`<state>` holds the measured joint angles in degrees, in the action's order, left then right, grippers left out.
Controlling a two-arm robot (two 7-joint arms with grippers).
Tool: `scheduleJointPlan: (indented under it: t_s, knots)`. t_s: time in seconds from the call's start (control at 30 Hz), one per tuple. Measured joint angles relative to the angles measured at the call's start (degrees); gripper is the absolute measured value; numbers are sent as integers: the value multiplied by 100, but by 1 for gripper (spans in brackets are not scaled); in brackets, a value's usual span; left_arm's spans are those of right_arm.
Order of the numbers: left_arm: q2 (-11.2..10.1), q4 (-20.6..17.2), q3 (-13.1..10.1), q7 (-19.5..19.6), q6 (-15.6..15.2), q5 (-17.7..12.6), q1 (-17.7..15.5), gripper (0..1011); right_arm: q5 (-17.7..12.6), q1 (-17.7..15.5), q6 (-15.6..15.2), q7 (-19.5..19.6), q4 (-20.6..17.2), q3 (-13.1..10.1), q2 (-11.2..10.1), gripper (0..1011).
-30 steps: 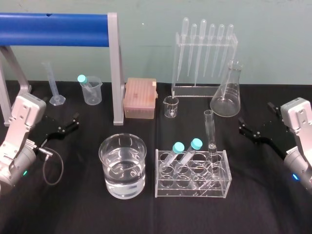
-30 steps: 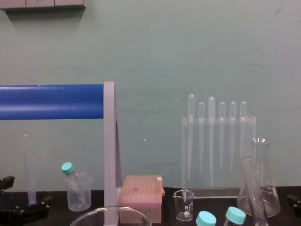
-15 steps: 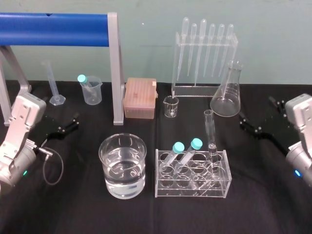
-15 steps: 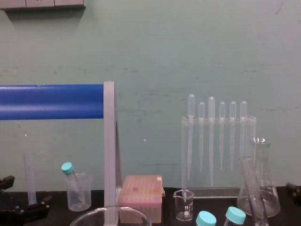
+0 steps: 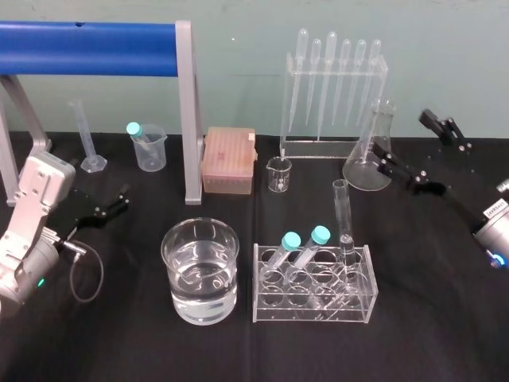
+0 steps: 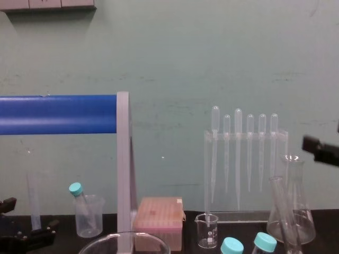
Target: Hold the test tube with one hand and immerse one end into the beaker, then return it to the test tube rack.
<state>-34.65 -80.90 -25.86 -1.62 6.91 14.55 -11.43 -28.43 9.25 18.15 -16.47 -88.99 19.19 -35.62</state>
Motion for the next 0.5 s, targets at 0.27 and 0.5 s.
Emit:
scheduleJointPlan:
  t_s: [0.27, 0.5]
  knots:
    - [0, 0, 0, 0, 0, 0, 0, 1000, -646, 117, 153, -1241, -102, 57, -72, 1000]
    - [0, 0, 0, 0, 0, 0, 0, 1000, -738, 210, -100, -1872, -45, 238, -123, 1000]
